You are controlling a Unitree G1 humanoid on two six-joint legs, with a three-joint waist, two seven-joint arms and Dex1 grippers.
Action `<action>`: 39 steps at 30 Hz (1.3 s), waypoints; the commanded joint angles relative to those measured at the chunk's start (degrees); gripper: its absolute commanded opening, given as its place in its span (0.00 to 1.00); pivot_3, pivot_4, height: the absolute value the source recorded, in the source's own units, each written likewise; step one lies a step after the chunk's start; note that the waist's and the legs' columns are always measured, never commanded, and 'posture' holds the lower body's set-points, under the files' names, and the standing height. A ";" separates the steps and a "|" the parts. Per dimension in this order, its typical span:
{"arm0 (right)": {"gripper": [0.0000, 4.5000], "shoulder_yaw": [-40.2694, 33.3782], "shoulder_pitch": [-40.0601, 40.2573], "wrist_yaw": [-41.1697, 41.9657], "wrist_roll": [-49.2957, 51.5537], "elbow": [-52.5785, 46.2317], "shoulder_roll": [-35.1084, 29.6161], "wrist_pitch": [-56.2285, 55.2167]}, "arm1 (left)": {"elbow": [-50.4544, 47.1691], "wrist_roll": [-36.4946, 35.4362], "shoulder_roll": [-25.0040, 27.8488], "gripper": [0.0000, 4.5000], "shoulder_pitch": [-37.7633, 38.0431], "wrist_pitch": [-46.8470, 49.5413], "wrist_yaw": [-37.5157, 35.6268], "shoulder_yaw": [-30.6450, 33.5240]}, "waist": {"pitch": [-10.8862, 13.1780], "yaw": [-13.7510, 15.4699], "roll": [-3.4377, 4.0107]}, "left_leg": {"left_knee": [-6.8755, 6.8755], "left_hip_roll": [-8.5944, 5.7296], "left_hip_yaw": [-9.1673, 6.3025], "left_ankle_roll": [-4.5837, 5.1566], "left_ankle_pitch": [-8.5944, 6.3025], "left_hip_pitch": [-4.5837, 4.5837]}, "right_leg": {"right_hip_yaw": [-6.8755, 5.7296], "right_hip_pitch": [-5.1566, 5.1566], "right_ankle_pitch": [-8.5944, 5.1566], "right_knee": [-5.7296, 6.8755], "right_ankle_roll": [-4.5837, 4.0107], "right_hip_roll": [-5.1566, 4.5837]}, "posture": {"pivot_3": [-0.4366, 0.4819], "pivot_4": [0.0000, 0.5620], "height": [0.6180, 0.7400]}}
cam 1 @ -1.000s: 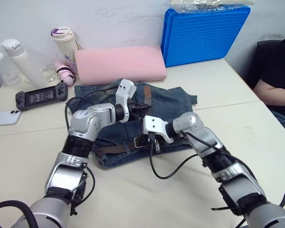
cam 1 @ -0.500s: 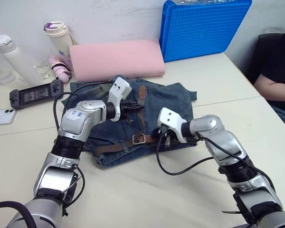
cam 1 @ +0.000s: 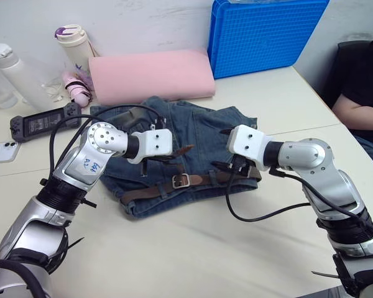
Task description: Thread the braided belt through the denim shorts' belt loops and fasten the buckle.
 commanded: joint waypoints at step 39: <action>0.02 10.74 -5.85 4.55 0.19 -1.85 7.11 6.15 | 1.57 1.51 -4.81 0.00 -1.75 0.49 -8.64 5.75 | 0.08 -0.16 -0.09 | 0.42 -0.02 -0.02 0.04 0.02 -0.10 | -0.05 0.00 0.02 0.39 0.00 0.04 | 0.48 0.27 1.00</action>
